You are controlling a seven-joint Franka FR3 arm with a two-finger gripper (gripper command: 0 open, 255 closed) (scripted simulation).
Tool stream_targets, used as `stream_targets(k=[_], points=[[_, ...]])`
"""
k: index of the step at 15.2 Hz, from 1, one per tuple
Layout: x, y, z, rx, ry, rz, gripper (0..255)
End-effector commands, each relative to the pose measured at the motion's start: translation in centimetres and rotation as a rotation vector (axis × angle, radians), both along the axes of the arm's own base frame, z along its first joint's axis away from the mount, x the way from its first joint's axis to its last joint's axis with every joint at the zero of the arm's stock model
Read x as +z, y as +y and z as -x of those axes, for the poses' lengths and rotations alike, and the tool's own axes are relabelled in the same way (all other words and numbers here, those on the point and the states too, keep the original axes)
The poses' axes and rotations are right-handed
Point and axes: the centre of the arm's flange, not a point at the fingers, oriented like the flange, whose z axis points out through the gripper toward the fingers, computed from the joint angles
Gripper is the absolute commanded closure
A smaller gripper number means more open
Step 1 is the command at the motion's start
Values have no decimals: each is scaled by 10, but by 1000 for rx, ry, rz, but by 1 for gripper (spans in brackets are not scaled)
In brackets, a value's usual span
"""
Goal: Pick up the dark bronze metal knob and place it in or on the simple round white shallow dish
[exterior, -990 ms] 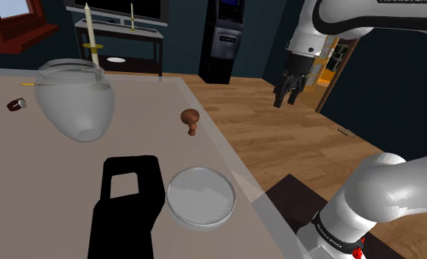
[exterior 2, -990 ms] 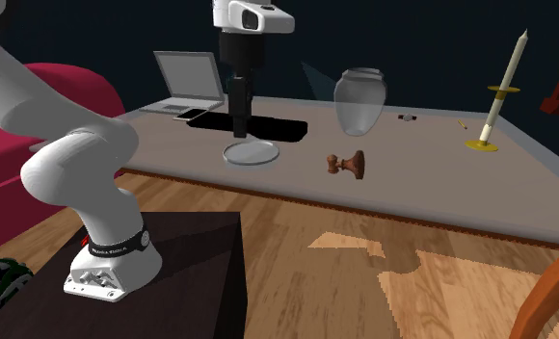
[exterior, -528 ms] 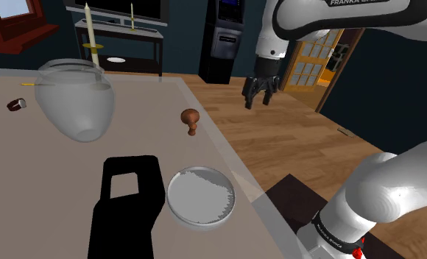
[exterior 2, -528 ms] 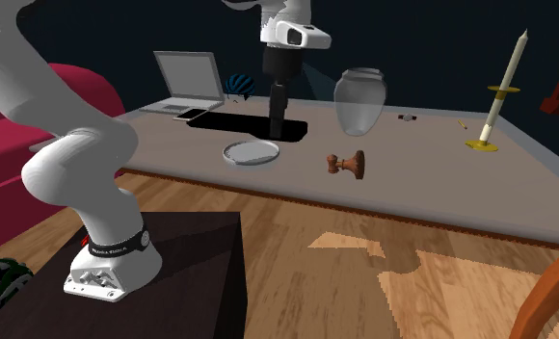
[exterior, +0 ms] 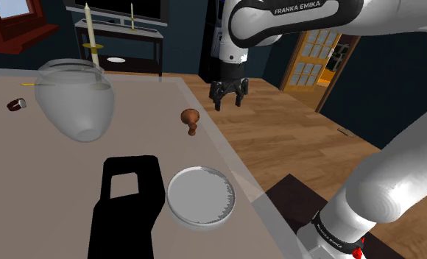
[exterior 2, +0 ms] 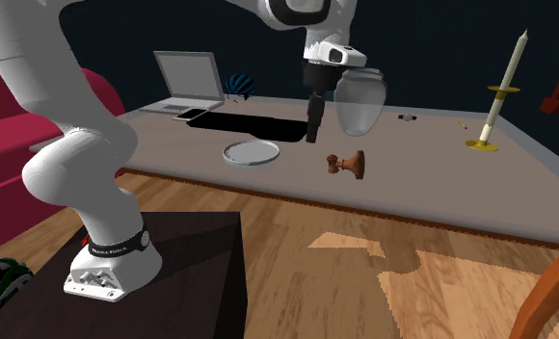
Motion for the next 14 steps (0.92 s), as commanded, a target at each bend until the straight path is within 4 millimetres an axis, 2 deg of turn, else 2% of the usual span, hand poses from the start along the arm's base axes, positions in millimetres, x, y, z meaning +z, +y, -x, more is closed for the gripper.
stream_targets(k=[1,10,11,14], points=[[-11,18,-22,-19,7,14,0],[-62,81,-121,-98,40,78,0],[-66,85,-128,-103,42,82,0],[-81,83,-125,-103,42,82,0]])
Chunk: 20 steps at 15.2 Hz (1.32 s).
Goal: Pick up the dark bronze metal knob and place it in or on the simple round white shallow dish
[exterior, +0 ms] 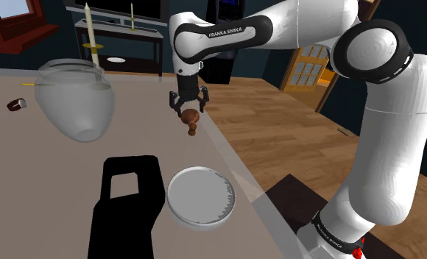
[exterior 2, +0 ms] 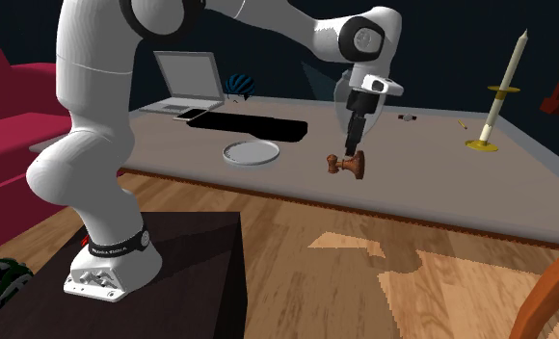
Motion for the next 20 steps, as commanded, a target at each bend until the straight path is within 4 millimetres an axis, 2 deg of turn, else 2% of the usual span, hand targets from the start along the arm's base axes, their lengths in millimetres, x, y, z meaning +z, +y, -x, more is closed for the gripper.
stream_targets(k=[1,5,12,13,20], points=[[-10,-1,1,-1,0,1,0],[-29,-4,4,-1,0,1,0],[-29,-4,4,-1,0,1,0],[-29,-4,4,-1,0,1,255],[-29,-4,4,-1,0,1,255]])
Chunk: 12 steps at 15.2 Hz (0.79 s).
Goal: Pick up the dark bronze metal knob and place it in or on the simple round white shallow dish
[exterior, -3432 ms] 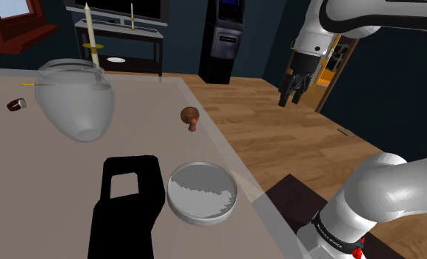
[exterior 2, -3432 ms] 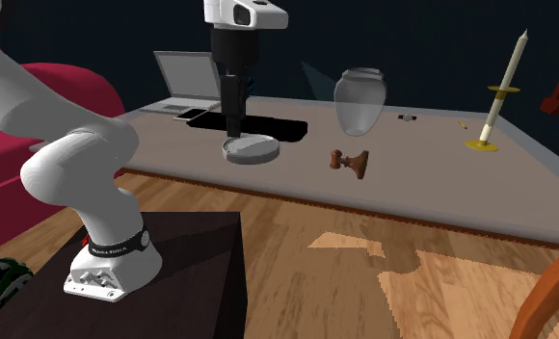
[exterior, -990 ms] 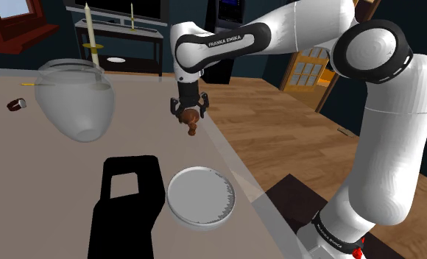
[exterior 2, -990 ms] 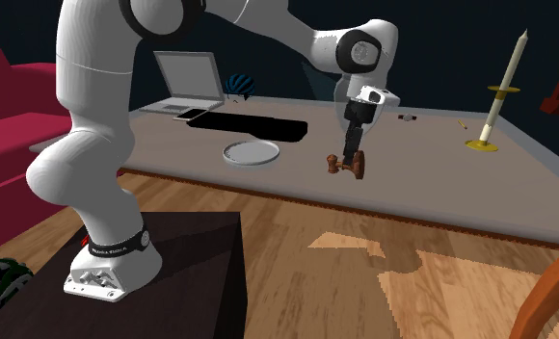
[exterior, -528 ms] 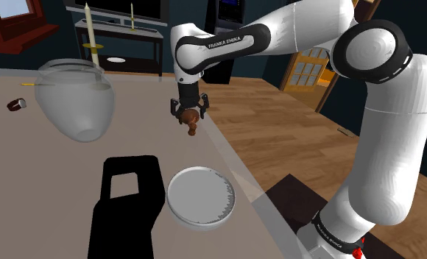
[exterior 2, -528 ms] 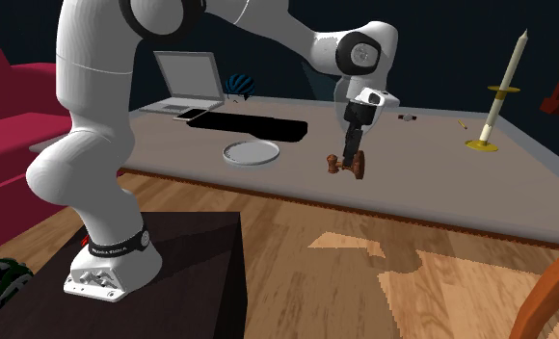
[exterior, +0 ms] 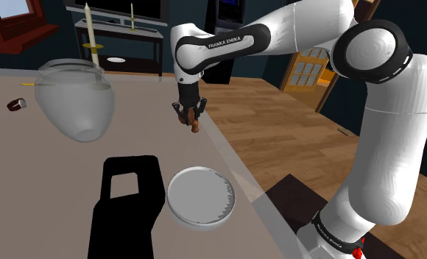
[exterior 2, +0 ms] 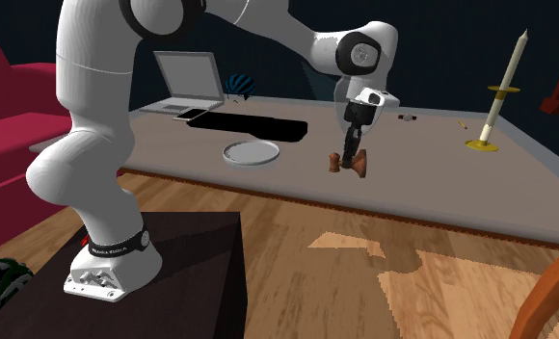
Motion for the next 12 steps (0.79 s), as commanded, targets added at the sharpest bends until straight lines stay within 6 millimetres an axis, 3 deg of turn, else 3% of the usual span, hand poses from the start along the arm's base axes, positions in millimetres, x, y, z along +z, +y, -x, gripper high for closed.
stream_targets(k=[1,12], points=[[0,0,0,0,0,0,255],[53,0,0,0,0,0,255]])
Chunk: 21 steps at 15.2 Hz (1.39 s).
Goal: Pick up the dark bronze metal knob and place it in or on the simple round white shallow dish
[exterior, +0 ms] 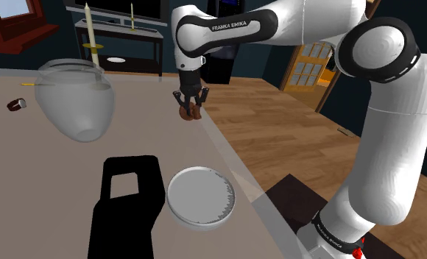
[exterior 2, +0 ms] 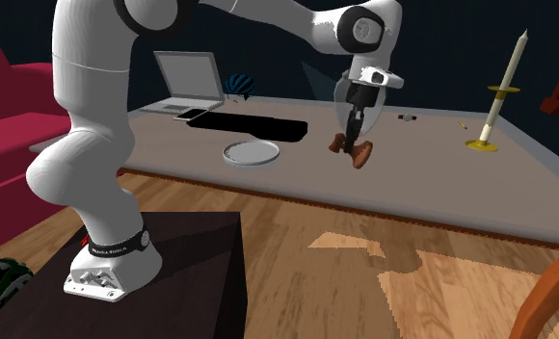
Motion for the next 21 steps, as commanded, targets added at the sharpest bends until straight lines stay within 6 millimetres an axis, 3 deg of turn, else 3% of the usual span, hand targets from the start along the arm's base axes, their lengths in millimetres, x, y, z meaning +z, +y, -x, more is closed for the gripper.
stream_targets(k=[1,9,21], points=[[11,0,-1,0,0,0,255],[53,0,-1,0,0,0,255],[56,75,139,0,0,0,255]])
